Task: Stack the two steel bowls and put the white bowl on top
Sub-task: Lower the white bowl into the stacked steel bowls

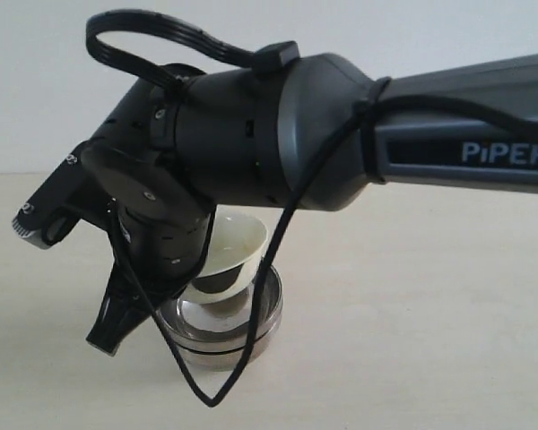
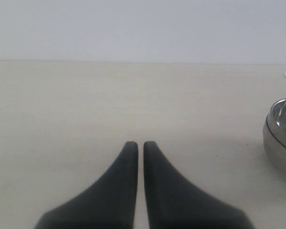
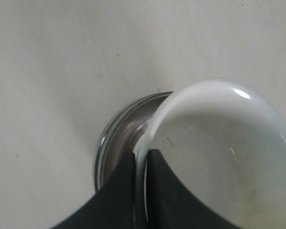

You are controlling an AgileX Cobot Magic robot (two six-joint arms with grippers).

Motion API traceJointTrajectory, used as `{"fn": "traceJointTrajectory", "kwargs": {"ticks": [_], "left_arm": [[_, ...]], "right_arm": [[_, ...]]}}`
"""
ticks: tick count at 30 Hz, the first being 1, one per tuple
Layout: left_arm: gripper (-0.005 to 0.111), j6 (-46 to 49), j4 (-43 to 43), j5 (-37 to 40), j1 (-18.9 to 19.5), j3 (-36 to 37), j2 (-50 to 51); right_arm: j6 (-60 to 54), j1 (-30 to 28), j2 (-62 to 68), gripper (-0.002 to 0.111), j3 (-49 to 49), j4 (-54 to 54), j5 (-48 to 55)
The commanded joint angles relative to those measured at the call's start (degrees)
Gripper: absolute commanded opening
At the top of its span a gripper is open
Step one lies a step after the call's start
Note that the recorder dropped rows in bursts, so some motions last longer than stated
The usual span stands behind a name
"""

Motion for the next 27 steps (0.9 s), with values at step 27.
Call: {"fn": "traceJointTrajectory", "kwargs": {"ticks": [27], "left_arm": [[0.004, -0.27, 0.00, -0.43, -0.29, 0.17, -0.18]], "right_arm": [[10.69, -0.07, -0.29, 0.000, 7.61, -2.79, -7.49]]}}
